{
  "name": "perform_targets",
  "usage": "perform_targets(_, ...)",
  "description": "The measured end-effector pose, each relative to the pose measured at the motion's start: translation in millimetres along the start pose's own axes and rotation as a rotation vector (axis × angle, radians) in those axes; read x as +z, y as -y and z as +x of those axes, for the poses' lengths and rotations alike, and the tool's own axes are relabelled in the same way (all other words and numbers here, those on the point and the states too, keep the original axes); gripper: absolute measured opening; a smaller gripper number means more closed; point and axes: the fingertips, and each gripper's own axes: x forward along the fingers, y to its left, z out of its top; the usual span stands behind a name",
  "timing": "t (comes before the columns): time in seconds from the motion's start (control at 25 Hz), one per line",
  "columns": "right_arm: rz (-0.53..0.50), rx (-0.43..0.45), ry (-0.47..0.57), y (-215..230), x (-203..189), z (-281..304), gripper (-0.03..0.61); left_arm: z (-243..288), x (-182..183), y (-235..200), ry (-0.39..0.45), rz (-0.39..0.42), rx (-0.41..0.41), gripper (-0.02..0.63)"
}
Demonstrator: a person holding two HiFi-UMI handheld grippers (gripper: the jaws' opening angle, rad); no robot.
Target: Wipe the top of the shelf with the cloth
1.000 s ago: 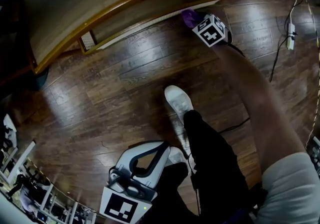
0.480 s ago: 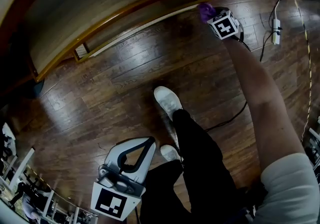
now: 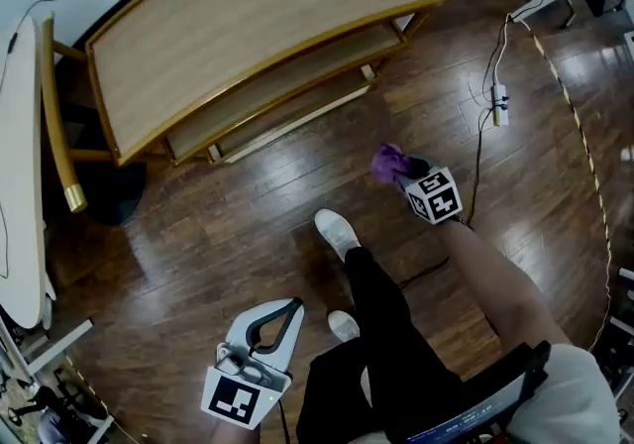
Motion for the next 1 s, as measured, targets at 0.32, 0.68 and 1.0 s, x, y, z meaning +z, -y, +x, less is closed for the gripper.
perform_targets(0.32, 0.073, 0.026, 0.217, -116.4, 15.4, -260.3, 0.094, -154.2, 55.4, 124.7, 0.133, -0.010, 0.070, 0.021)
perform_targets(0.68, 0.079, 0.020, 0.396, -188.5, 34.2, -483.1, 0.094, -233.4, 107.3, 237.7, 0.157, 0.068, 0.019, 0.021)
perform_targets(1.0, 0.012, 0.079, 0.505, -216.9, 34.5, -579.0, 0.094, -245.5, 117.0, 298.2, 0.177, 0.108, 0.046, 0.021)
